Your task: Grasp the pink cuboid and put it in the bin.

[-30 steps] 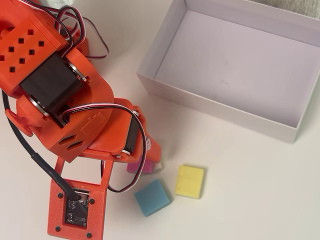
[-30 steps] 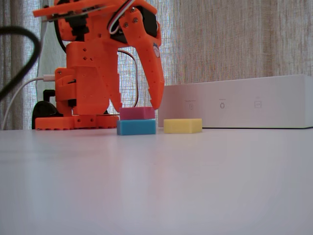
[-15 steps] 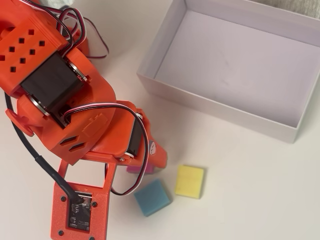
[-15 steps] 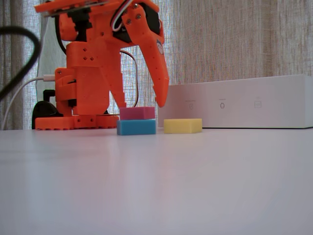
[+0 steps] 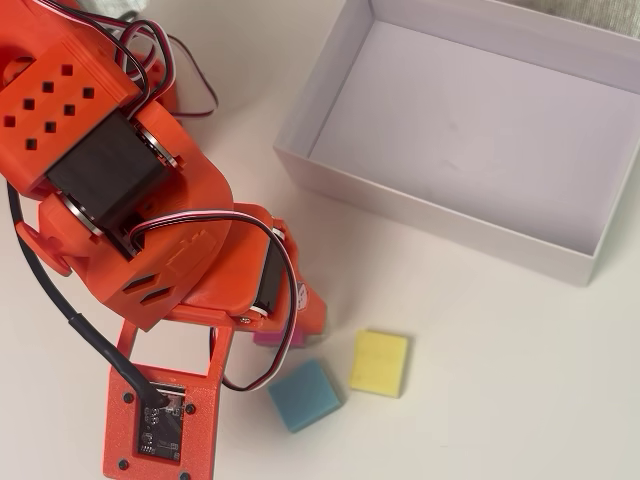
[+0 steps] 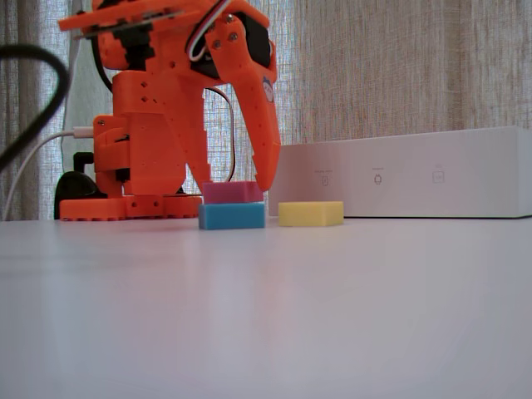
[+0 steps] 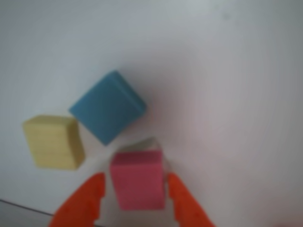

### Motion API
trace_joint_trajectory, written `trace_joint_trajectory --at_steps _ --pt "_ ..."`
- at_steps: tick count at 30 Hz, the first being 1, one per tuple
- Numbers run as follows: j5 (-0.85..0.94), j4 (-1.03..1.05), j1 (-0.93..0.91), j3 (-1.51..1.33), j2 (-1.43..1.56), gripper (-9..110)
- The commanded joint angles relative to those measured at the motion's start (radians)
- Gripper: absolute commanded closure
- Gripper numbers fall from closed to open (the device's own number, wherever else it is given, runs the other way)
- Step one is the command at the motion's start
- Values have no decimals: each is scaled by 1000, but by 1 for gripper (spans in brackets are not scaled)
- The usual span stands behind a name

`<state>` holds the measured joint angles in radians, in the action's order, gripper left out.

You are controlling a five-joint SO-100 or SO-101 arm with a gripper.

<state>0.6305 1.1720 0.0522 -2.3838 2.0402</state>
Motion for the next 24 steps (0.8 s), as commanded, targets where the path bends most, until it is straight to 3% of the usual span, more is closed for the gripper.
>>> trace_joint_trajectory --at_steps 1,10,15,24 --pt "5 -12 8 3 0 88" --pt "2 -17 8 0 -3 98" --pt "0 -34 8 -5 -3 110" --pt "-2 -17 11 5 58 110"
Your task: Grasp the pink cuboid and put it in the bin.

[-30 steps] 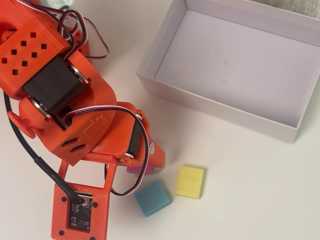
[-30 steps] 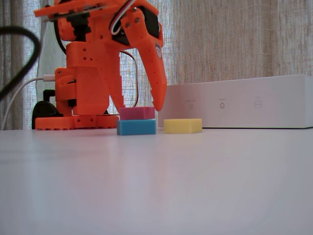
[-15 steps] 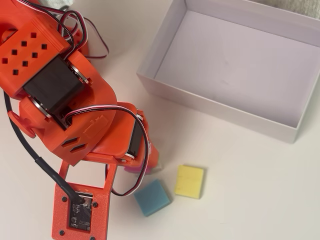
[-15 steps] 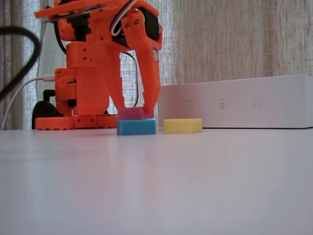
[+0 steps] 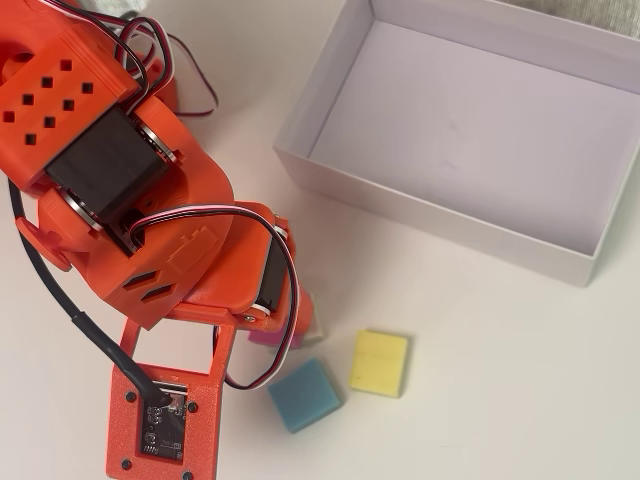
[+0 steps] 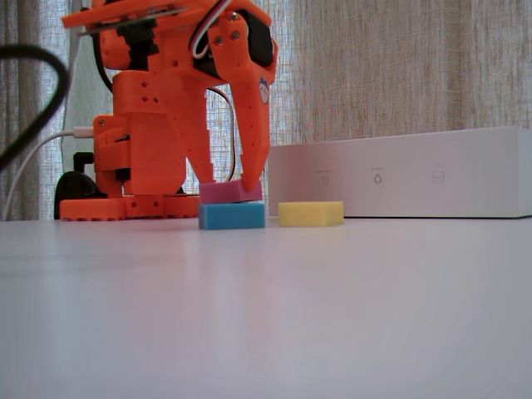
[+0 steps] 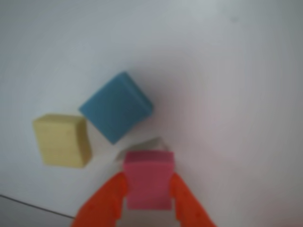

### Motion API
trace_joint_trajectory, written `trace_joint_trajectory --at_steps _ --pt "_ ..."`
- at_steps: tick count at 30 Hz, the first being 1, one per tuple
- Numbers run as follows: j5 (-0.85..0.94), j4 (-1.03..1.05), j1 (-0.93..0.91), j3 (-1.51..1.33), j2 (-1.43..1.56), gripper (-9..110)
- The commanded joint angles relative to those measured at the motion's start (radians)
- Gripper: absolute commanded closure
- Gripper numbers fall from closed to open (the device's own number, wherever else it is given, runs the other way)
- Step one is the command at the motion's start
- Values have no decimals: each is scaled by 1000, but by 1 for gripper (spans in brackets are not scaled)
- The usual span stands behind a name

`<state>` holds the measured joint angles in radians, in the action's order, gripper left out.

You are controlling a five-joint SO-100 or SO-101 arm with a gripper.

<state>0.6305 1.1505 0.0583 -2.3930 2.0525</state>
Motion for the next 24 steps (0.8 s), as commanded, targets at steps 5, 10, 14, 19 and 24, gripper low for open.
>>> trace_joint_trajectory --at_steps 5,10,14,19,24 --pt "-2 127 38 118 187 110" --pt "-43 351 181 422 253 110" --pt "-104 459 379 666 265 110" --pt "-152 410 629 686 296 110" --pt "-173 233 742 393 342 110"
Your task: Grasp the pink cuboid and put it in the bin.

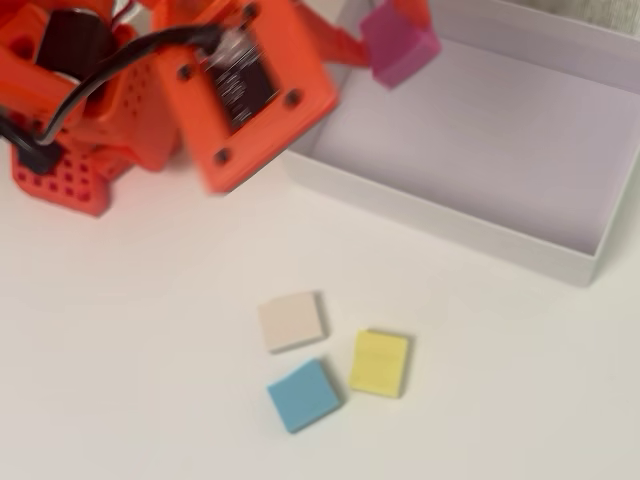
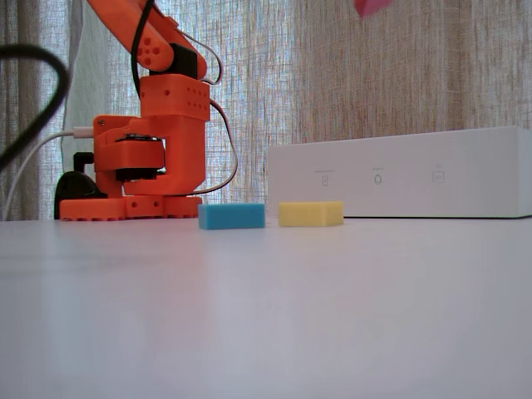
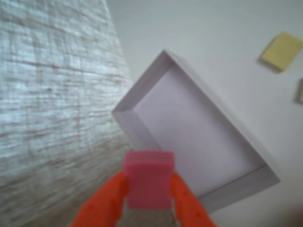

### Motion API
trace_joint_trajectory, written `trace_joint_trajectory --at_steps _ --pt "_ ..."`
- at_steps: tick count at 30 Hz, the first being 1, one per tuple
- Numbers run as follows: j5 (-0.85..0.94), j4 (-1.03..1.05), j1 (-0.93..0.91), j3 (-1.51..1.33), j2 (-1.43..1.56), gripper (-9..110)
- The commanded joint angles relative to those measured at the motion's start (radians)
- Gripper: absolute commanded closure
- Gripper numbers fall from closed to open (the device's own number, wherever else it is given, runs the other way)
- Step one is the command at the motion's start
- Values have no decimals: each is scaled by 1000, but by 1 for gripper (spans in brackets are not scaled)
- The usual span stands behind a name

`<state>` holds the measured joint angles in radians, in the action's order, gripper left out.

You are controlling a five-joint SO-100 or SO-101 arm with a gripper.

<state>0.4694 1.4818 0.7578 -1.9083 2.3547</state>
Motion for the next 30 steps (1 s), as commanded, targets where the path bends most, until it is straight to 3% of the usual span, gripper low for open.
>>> trace_joint_trajectory --at_steps 1,11,14,18,27,30 --pt "-12 -137 52 -164 52 110" --pt "-11 -331 49 -634 172 108" --pt "-12 -321 40 -646 175 94" --pt "-12 -362 29 -646 175 65" --pt "-3 -532 -109 -494 192 64" --pt "-18 -713 -232 -480 252 66"
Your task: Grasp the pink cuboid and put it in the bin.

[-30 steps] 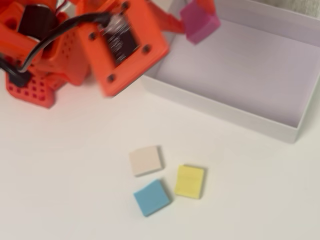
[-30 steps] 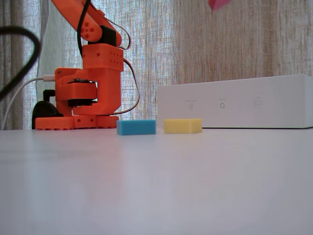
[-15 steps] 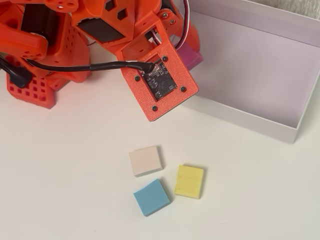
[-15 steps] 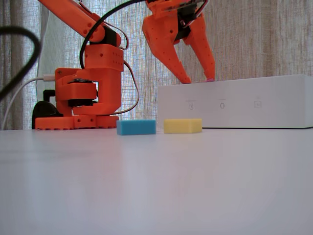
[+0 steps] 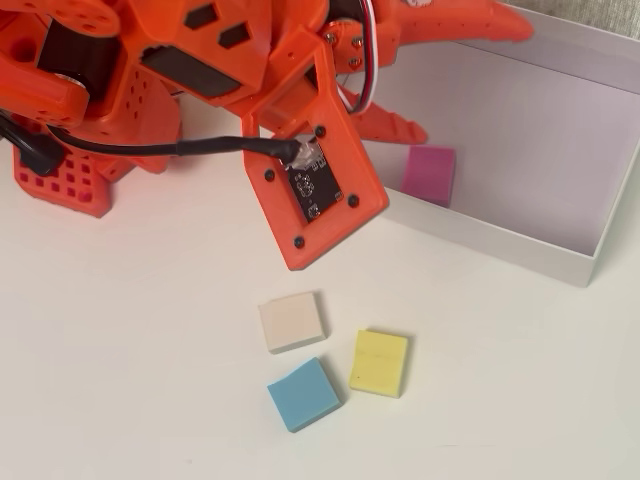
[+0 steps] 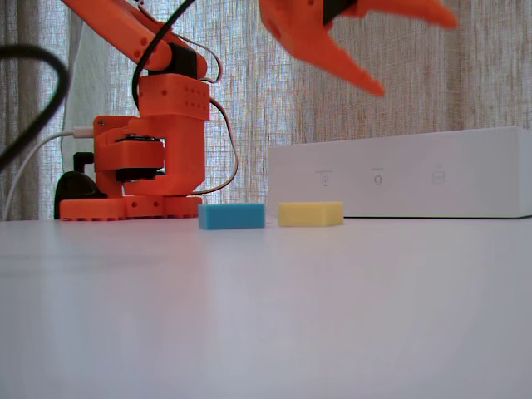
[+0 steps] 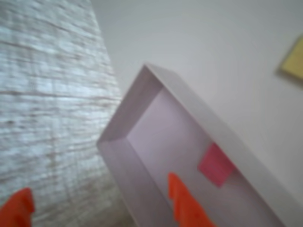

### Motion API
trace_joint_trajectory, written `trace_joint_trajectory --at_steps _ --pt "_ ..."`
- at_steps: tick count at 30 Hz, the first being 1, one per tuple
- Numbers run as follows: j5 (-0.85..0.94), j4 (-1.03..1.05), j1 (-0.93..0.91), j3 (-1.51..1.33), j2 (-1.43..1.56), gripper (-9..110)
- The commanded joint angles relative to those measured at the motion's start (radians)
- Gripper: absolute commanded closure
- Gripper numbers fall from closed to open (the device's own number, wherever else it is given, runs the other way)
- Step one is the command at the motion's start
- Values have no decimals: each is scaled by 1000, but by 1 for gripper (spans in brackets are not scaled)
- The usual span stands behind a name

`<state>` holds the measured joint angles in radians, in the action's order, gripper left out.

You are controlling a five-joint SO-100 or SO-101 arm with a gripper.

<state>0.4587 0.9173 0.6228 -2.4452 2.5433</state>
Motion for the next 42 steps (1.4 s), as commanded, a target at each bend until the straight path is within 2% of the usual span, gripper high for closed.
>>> trace_joint_trajectory --at_steps 1,3,6,11,16,27,29,33,36,42 --pt "-15 -232 -146 43 97 66" --pt "-61 -353 -241 21 163 68" --pt "-137 -351 -357 -5 259 68" --pt "-206 -190 -506 -169 476 68" --pt "-204 101 -595 -314 630 68" --pt "-207 407 -652 -502 765 69" --pt "-207 414 -653 -500 765 80" --pt "-207 414 -653 -500 765 90" --pt "-207 414 -653 -500 765 110" --pt "-206 414 -652 -500 765 110"
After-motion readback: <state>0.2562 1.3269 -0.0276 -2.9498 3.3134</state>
